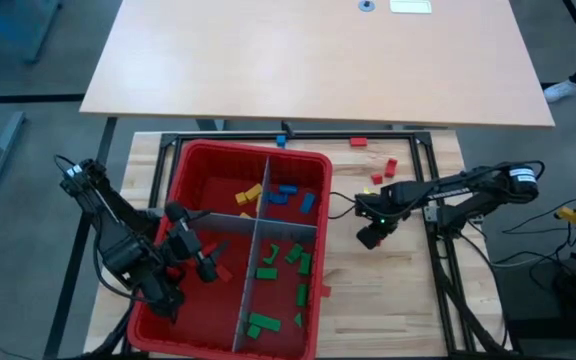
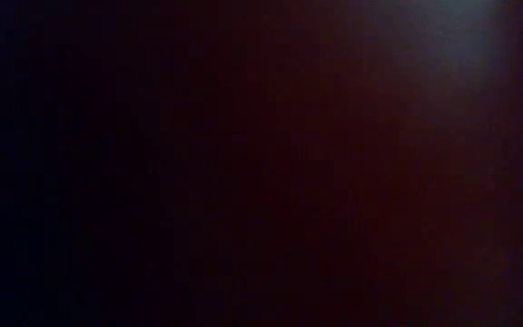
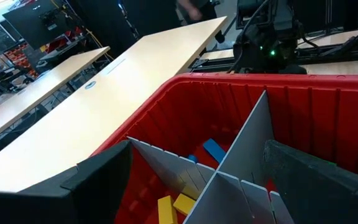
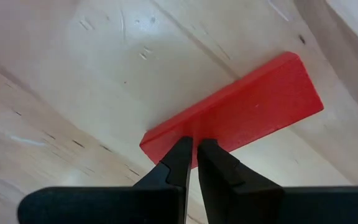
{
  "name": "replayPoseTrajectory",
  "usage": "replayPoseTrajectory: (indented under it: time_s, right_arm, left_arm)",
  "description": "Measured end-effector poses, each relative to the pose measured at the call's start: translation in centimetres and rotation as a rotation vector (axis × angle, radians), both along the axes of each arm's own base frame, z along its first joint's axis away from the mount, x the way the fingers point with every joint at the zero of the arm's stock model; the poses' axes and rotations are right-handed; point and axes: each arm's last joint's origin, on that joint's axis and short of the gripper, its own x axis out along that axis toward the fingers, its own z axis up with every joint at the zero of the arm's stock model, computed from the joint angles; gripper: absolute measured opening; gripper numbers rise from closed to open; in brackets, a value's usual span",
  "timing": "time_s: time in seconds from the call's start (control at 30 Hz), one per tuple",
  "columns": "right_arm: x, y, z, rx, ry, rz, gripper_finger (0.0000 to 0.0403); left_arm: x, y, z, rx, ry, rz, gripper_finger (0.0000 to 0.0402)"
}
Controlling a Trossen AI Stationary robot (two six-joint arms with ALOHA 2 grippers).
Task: Sort blocks
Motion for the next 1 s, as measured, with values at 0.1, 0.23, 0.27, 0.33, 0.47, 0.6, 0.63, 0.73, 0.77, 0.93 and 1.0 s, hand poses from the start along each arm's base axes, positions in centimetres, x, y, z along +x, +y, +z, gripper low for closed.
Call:
replayPoseTrajectory:
  time_s: [0.1,0.23,0.27,0.33,0.47,0.6,0.63,0.73,0.77,0.93,1.0]
  right_arm:
    - [0.2,0.0,0.1,0.001,0.006,0.002,0.0014]
    - [0.2,0.0,0.7,-0.007,-0.002,0.002,0.0014]
    - [0.1,0.0,0.9,-0.014,0.000,0.001,0.0014]
    - [0.1,-0.1,1.2,-0.029,-0.002,-0.001,0.0018]
    - [0.1,-0.1,1.8,-0.045,-0.002,-0.010,0.0045]
    - [0.0,-0.2,1.7,-0.063,0.010,-0.028,0.0088]
    - [0.0,-0.2,1.7,-0.071,0.012,-0.032,0.0100]
    - [0.1,-0.3,1.4,-0.103,0.028,-0.045,0.0133]
    - [0.1,-0.3,1.4,-0.109,0.033,-0.046,0.0143]
    - [0.4,-0.4,0.7,-0.111,0.059,-0.055,0.0186]
    - [0.7,-0.4,0.4,-0.108,0.062,-0.054,0.0198]
  left_arm:
    - [0.0,0.0,0.0,-0.001,0.000,0.000,0.0349]
    - [0.0,0.0,0.0,-0.002,-0.001,0.000,0.0349]
    - [0.0,0.0,0.0,-0.002,-0.001,0.000,0.0349]
    - [0.0,0.0,0.0,-0.002,-0.001,0.000,0.0349]
    - [0.0,0.0,0.0,-0.002,-0.002,0.000,0.0349]
    - [0.0,0.0,0.0,-0.001,-0.001,0.000,0.0349]
    - [0.0,0.0,0.0,0.002,0.002,-0.002,0.0349]
    - [0.0,0.0,0.0,0.002,0.002,-0.002,0.0349]
    - [0.0,0.0,0.0,0.003,0.002,-0.002,0.0349]
    - [0.0,0.0,0.0,0.006,0.005,-0.003,0.0349]
    - [0.0,0.0,0.0,0.010,0.007,-0.004,0.0349]
